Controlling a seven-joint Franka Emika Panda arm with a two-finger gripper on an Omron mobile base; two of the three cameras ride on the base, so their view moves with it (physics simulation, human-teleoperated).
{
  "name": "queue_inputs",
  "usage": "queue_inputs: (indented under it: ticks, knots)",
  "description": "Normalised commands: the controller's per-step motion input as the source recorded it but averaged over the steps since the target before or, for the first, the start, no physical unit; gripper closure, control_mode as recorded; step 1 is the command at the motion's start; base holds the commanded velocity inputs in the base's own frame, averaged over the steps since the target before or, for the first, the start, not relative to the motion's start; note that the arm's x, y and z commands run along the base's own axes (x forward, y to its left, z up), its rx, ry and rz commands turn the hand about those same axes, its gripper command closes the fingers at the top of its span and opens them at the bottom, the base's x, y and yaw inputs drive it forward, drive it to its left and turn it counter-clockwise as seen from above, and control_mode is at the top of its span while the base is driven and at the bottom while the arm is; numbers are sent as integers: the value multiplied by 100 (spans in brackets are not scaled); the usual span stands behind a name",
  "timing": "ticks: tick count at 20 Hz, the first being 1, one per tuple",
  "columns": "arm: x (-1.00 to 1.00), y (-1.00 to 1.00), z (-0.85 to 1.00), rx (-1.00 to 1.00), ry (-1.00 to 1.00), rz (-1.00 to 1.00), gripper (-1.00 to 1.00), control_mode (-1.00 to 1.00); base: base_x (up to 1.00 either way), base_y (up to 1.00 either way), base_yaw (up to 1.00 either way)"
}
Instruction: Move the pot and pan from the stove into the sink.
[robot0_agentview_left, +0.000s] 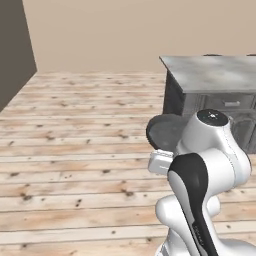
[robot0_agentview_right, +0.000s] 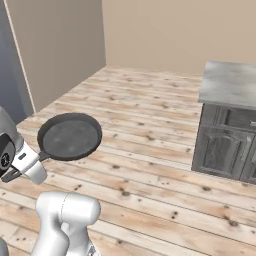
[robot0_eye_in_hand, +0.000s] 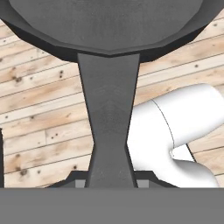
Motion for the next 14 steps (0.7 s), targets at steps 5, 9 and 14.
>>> queue_inputs:
  ticks: [5,9,14]
  knots:
    - [0,0,0,0,0,0,100,100,-8,-12,-11]
    - [0,0,0,0,0,0,100,100,-1,-22,-24]
    - [0,0,0,0,0,0,100,100,0,-22,-30]
